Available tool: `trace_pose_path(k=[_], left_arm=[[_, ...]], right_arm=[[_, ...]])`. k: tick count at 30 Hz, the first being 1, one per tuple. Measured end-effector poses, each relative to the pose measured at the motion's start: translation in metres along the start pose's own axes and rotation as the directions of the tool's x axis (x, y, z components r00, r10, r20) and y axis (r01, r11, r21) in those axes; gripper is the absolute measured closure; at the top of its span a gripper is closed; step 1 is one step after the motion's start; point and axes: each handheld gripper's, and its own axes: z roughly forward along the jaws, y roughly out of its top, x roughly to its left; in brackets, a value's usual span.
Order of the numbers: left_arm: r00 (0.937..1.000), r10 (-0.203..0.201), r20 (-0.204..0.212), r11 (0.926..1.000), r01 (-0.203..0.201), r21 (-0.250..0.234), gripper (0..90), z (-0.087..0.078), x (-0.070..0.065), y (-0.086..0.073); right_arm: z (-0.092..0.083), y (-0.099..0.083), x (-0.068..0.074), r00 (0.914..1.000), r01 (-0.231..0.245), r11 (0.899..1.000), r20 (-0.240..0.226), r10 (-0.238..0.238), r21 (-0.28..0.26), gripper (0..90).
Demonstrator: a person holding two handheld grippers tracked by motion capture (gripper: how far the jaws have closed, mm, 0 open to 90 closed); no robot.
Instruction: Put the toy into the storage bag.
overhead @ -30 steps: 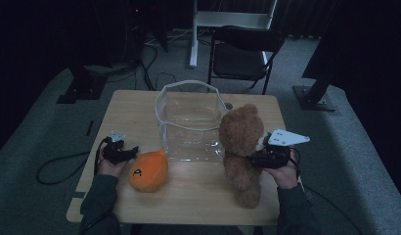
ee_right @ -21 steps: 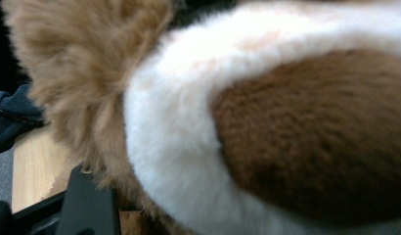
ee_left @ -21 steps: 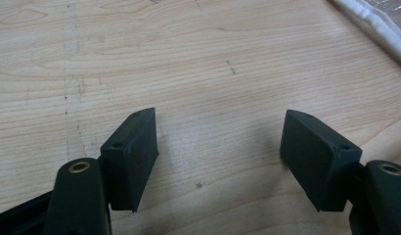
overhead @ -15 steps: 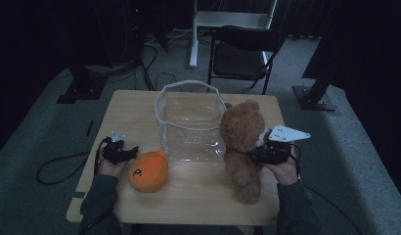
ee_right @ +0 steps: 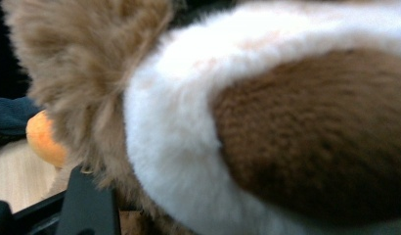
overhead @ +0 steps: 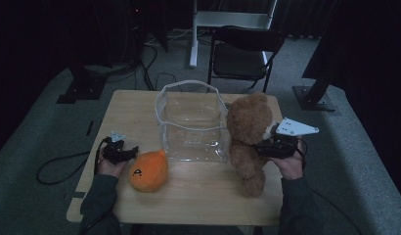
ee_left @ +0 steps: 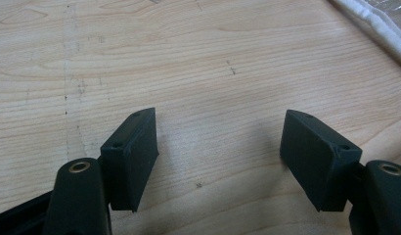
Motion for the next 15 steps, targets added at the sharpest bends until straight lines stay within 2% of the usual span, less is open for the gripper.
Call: trace_pose_path(k=[15], left_arm=[[1.0, 0.0, -0.001, 1.0, 0.0, -0.001, 30.6, 0.0, 0.0, 0.0]], right_arm=[[-0.004, 0.007, -0.015, 0.999, 0.002, 1.0, 0.045, -0.001, -0.012, 33.1]])
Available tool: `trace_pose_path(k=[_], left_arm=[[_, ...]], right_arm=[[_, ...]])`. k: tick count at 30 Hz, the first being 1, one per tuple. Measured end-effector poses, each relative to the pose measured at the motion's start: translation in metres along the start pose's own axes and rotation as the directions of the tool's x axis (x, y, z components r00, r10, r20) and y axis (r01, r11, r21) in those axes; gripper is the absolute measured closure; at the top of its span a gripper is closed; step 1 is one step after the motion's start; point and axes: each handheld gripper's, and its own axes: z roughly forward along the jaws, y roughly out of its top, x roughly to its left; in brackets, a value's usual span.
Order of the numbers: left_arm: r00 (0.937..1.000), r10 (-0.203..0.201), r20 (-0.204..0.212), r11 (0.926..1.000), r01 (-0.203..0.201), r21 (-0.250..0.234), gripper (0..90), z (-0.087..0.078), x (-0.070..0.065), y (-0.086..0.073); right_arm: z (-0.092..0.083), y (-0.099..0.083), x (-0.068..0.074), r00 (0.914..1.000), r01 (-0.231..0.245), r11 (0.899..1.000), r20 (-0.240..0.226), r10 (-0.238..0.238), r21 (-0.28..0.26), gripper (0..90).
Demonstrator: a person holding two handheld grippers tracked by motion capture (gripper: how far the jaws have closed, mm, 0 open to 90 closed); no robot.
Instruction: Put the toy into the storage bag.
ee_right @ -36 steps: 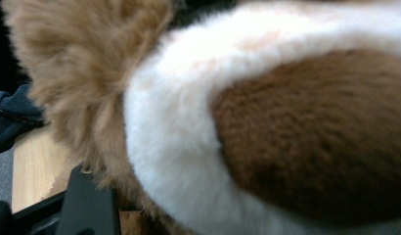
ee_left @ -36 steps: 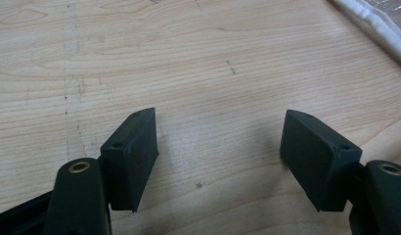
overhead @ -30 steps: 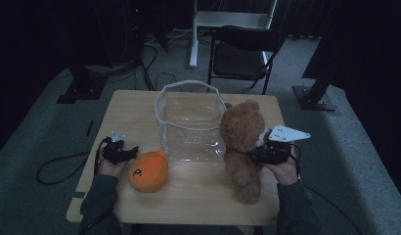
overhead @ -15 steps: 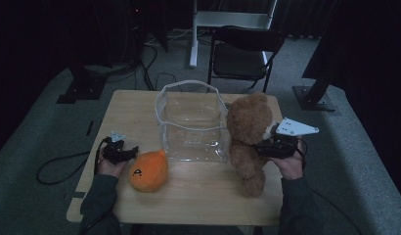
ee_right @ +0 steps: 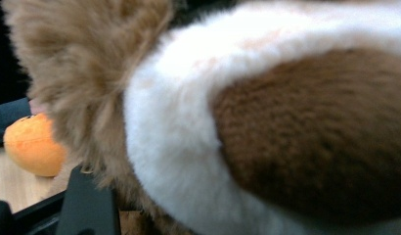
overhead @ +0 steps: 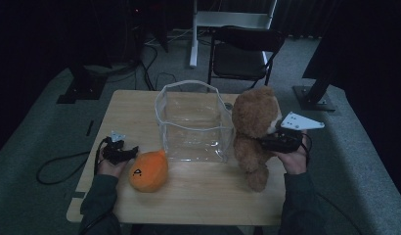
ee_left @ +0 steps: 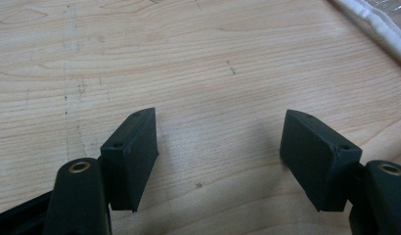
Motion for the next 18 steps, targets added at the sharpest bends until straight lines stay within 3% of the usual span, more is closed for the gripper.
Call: trace_pose_path(k=[18], left_arm=[[1.0, 0.0, 0.0, 1.0, 0.0, 0.0, 30.6, 0.0, 0.0, 0.0]], right_arm=[[0.003, 0.006, -0.016, 0.9984, -0.005, 1.0, 0.055, 0.005, 0.0, 33.1]])
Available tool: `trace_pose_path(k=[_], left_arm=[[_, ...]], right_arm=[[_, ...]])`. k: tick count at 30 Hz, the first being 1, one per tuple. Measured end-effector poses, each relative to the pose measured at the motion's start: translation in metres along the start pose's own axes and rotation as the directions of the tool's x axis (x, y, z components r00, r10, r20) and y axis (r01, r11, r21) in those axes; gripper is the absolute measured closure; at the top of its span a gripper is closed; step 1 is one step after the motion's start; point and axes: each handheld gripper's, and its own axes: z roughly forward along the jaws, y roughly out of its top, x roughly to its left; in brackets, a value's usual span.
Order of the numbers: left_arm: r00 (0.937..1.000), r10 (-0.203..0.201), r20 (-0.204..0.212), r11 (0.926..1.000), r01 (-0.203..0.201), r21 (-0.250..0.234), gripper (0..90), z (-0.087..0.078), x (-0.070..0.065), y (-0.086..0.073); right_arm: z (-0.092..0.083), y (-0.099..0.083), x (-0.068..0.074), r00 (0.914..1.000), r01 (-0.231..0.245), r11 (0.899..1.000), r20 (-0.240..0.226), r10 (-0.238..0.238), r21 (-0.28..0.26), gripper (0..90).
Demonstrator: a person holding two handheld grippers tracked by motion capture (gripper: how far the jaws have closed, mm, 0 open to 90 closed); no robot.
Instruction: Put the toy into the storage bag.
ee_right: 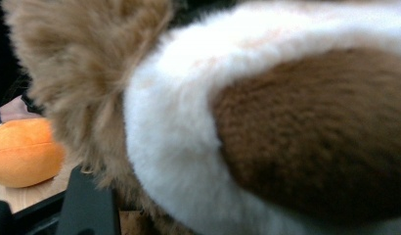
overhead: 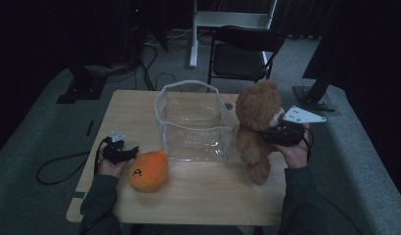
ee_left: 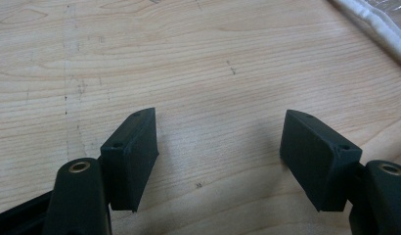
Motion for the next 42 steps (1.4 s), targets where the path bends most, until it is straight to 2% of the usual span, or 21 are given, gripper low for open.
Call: trace_pose_path(k=[9, 42], left_arm=[[1.0, 0.0, 0.0, 1.0, 0.0, 0.0, 30.6, 0.0, 0.0, 0.0], [1.0, -0.001, 0.0, 1.0, 0.001, 0.0, 30.6, 0.0, 0.0, 0.0]], right_arm=[[0.003, 0.006, -0.006, 0.9999, 0.0, 1.0, 0.013, 0.0, -0.003, 33.2], [0.019, 0.02, -0.028, 0.9999, 0.005, 1.0, 0.013, -0.005, -0.011, 33.6]])
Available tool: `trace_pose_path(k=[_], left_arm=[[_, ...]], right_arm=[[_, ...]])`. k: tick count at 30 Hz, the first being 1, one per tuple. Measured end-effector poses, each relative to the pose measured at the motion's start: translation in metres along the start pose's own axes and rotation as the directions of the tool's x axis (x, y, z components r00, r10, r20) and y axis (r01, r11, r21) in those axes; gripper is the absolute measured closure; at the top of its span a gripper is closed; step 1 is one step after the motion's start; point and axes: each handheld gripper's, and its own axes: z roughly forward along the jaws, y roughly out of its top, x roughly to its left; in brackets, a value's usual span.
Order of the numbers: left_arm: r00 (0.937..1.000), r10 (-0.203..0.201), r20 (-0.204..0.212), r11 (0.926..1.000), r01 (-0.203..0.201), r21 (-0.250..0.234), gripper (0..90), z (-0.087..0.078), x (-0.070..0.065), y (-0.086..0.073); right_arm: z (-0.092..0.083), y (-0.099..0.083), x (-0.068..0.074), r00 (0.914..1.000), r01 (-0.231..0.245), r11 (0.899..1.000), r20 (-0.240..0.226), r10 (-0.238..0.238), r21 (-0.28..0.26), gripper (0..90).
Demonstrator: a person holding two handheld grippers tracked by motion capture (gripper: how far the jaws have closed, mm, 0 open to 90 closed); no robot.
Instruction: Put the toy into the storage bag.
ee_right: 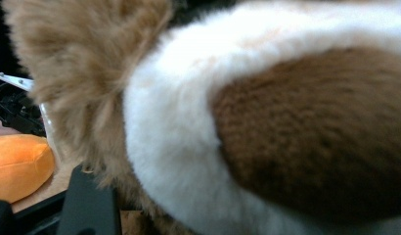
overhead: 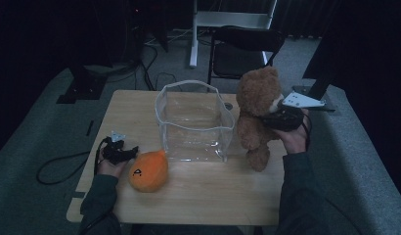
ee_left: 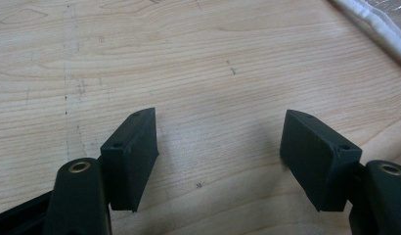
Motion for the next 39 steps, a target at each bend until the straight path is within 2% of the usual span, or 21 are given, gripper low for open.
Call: trace_pose_path(k=[18, 29, 39], left_arm=[[1.0, 0.0, 0.0, 1.0, 0.0, 0.0, 30.6, 0.0, 0.0, 0.0], [1.0, 0.0, 0.0, 1.0, 0.0, 0.0, 30.6, 0.0, 0.0, 0.0], [1.0, -0.001, -0.001, 1.0, 0.001, 0.0, 30.6, 0.0, 0.0, 0.0]], right_arm=[[0.005, 0.01, -0.007, 1.0, 0.003, 1.0, 0.004, -0.003, -0.008, 33.6], [0.003, 0.015, -0.011, 0.9999, -0.007, 1.0, 0.013, 0.007, -0.018, 33.6], [0.003, 0.022, -0.014, 0.9998, 0.004, 1.0, 0.018, -0.003, -0.021, 33.7]])
